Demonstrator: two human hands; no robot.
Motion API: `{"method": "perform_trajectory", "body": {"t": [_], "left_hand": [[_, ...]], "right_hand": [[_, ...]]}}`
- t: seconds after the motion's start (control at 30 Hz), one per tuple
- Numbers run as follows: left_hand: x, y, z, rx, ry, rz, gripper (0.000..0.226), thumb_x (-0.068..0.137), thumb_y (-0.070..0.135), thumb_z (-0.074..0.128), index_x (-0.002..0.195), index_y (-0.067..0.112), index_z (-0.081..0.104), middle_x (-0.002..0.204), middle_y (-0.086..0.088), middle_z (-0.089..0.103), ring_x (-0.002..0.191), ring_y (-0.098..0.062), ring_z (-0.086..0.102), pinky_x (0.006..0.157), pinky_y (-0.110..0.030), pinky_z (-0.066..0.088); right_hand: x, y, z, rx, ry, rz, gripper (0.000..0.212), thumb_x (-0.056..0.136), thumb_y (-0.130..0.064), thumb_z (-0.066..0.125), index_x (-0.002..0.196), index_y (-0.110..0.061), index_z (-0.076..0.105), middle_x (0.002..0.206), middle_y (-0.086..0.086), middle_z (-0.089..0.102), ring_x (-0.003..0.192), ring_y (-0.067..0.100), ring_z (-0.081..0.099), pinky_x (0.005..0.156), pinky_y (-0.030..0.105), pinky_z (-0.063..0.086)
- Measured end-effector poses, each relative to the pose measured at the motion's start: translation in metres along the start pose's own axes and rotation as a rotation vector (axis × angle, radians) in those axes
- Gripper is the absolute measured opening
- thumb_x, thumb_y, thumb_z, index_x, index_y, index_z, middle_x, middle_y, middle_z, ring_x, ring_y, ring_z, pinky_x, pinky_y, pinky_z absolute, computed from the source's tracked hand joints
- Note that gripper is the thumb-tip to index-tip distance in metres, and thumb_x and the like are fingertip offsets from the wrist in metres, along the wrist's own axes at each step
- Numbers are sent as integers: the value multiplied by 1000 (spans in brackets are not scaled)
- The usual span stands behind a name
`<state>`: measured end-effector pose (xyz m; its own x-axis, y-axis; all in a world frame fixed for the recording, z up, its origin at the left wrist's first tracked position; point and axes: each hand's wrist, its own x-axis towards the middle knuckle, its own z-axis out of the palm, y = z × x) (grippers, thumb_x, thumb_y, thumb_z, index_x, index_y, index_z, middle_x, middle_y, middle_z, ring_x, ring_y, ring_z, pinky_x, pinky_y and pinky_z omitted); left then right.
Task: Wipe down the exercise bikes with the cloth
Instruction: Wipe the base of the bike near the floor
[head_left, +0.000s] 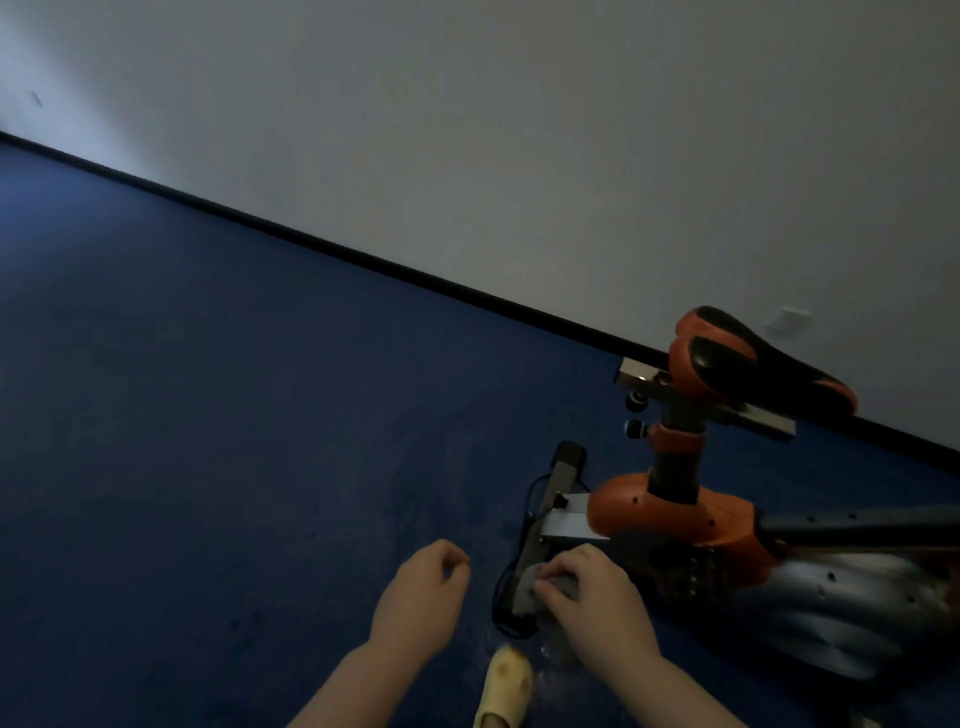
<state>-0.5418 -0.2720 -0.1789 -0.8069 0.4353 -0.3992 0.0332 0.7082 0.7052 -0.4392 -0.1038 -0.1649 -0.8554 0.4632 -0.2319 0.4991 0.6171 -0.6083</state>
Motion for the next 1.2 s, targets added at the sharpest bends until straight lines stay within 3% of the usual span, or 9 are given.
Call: {"method": "perform_trajectory", "body": {"t": [0.13, 0.47, 0.63, 0.87, 1.07, 1.2], "left_hand": [[56, 22, -18, 32, -18, -4, 10, 94, 32, 47, 92, 35, 57, 87, 19, 60, 73, -1, 57, 58, -21, 43], [186, 63, -55, 11, -16, 8, 10, 93, 32, 48, 91, 36, 58, 87, 18, 60, 76, 0, 58, 60, -19, 44], [261, 54, -90, -14, -18, -14, 11, 92, 33, 49, 86, 40, 56, 87, 18, 62, 79, 1, 58, 68, -19, 48], [384, 67, -172, 123, -100, 97, 10, 93, 33, 48, 92, 37, 57, 90, 19, 61, 79, 1, 58, 69, -25, 52], [478, 123, -206, 202, -193, 213, 12, 93, 29, 47, 94, 33, 59, 89, 18, 62, 83, -2, 60, 76, -29, 53], [512, 169, -177, 193, -332, 326, 12, 93, 29, 49, 95, 31, 61, 90, 18, 61, 83, 0, 59, 76, -28, 51]], "right_hand": [[63, -10, -17, -7, 2, -20, 5, 85, -35, 64, 83, -31, 64, 94, -15, 53, 82, 1, 49, 68, 20, 39], [199, -36, -43, 2, 33, -24, 4, 84, -32, 66, 82, -30, 64, 92, -12, 53, 84, 3, 51, 76, 23, 43], [272, -66, -29, 10, 32, 7, 4, 84, -33, 65, 81, -30, 65, 91, -14, 53, 82, 2, 51, 72, 22, 41], [377, -118, -21, 71, 112, 143, 10, 84, -32, 66, 76, -33, 61, 90, -14, 53, 79, -1, 50, 67, 15, 36], [438, -137, -40, 208, 318, 260, 12, 83, -30, 69, 74, -33, 62, 88, -15, 55, 82, -2, 53, 68, 11, 37], [451, -112, -66, 234, 449, 419, 15, 81, -29, 70, 71, -34, 61, 86, -14, 56, 83, 2, 55, 74, 23, 43]]}}
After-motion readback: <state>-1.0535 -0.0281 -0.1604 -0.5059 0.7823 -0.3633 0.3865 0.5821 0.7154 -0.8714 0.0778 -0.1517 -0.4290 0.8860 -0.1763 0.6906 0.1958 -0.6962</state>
